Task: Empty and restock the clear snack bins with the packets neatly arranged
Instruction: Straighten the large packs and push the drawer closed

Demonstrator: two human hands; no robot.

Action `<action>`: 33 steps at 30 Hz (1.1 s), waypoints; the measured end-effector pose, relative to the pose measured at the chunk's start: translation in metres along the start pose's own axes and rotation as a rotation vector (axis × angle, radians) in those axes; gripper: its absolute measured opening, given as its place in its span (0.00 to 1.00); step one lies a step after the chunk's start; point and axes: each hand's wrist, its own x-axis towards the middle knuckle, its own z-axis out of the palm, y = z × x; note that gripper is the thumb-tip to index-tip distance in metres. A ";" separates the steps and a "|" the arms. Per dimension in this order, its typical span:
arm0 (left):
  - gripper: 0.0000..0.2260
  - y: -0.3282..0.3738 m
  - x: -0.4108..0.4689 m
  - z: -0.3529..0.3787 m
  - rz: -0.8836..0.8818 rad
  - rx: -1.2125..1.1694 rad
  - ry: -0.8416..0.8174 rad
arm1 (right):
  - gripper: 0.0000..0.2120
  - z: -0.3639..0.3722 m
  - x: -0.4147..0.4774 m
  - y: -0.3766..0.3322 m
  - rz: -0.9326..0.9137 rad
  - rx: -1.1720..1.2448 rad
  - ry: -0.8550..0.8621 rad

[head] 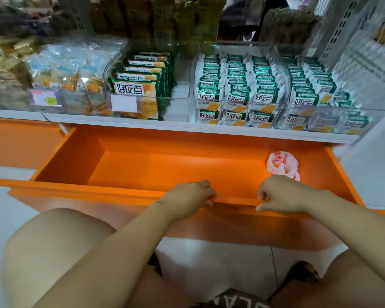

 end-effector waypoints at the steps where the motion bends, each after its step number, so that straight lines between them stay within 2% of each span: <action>1: 0.16 -0.002 0.003 -0.001 -0.007 -0.001 0.009 | 0.16 -0.001 0.002 0.001 0.009 0.016 0.018; 5: 0.16 -0.017 0.021 -0.008 -0.096 0.024 0.016 | 0.14 -0.007 0.016 0.004 0.047 0.047 0.113; 11: 0.16 -0.034 0.056 -0.022 -0.198 0.027 0.111 | 0.15 -0.009 0.042 0.018 0.120 0.039 0.278; 15: 0.16 -0.037 0.077 -0.025 -0.287 0.121 0.288 | 0.17 -0.014 0.059 0.025 0.217 -0.085 0.456; 18: 0.11 -0.040 0.083 -0.022 -0.392 0.010 0.396 | 0.12 -0.019 0.069 0.024 0.324 -0.050 0.561; 21: 0.09 -0.051 0.088 -0.019 -0.425 -0.060 0.394 | 0.12 -0.014 0.078 0.031 0.452 0.060 0.576; 24: 0.13 -0.058 0.095 -0.020 -0.431 -0.103 0.355 | 0.10 -0.012 0.081 0.043 0.560 0.151 0.599; 33: 0.23 -0.075 0.126 -0.029 -0.458 -0.064 0.278 | 0.13 -0.016 0.092 0.082 0.690 0.431 0.574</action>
